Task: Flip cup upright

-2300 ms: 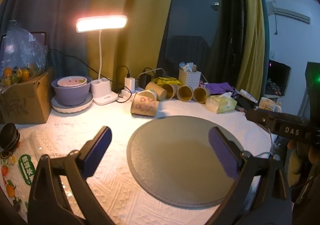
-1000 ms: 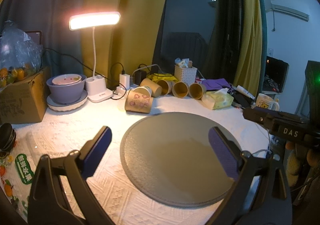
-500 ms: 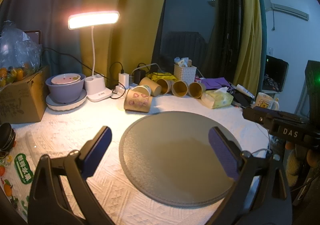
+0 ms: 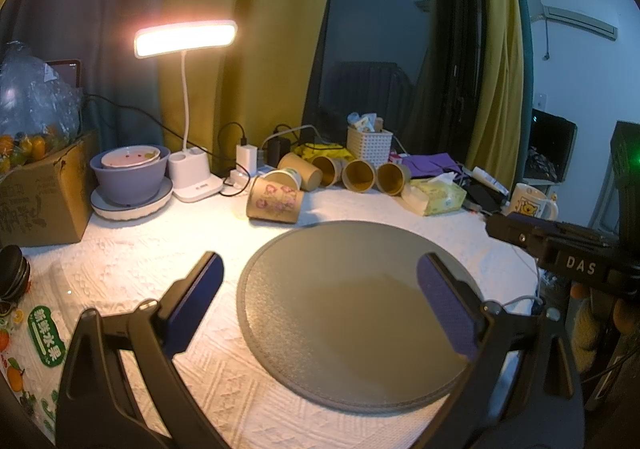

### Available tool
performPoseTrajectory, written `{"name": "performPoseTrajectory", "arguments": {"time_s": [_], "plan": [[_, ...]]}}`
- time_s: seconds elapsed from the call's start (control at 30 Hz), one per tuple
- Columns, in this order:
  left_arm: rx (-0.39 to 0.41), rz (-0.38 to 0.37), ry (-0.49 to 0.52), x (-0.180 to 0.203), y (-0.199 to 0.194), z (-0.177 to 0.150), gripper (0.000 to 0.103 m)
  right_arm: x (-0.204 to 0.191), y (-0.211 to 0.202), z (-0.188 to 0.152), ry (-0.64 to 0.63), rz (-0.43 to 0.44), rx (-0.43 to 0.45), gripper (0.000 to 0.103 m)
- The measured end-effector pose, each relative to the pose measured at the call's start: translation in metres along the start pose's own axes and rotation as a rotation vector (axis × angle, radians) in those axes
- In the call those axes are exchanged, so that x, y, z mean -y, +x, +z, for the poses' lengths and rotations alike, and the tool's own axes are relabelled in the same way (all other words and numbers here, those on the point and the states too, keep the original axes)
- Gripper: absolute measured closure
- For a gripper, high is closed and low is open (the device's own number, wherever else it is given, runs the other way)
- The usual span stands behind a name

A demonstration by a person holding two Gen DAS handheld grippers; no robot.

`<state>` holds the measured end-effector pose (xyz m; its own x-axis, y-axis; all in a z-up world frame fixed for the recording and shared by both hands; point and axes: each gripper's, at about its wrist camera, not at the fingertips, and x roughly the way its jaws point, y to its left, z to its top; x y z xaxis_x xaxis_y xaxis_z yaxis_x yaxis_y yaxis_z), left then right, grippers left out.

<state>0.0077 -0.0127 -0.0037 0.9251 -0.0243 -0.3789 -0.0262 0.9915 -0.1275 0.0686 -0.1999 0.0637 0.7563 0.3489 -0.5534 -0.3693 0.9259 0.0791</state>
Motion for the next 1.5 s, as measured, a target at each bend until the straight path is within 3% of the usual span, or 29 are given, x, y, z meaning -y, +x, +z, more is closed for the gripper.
{"name": "performPoseTrajectory", "arguments": {"time_s": [0.67,1.1,1.5], "plan": [[-0.018,-0.005,-0.010,0.001,0.009,-0.001,0.005,0.005,0.008,-0.006,-0.015,0.003,-0.010,0.056],[-0.128,0.009,-0.049,-0.009,0.082,0.018,0.005,0.031,0.059,0.014,-0.034,0.012,-0.061,0.056],[-0.284,0.055,-0.228,-0.030,0.173,0.037,0.005,0.055,0.125,0.054,-0.072,0.059,-0.108,0.056]]}}
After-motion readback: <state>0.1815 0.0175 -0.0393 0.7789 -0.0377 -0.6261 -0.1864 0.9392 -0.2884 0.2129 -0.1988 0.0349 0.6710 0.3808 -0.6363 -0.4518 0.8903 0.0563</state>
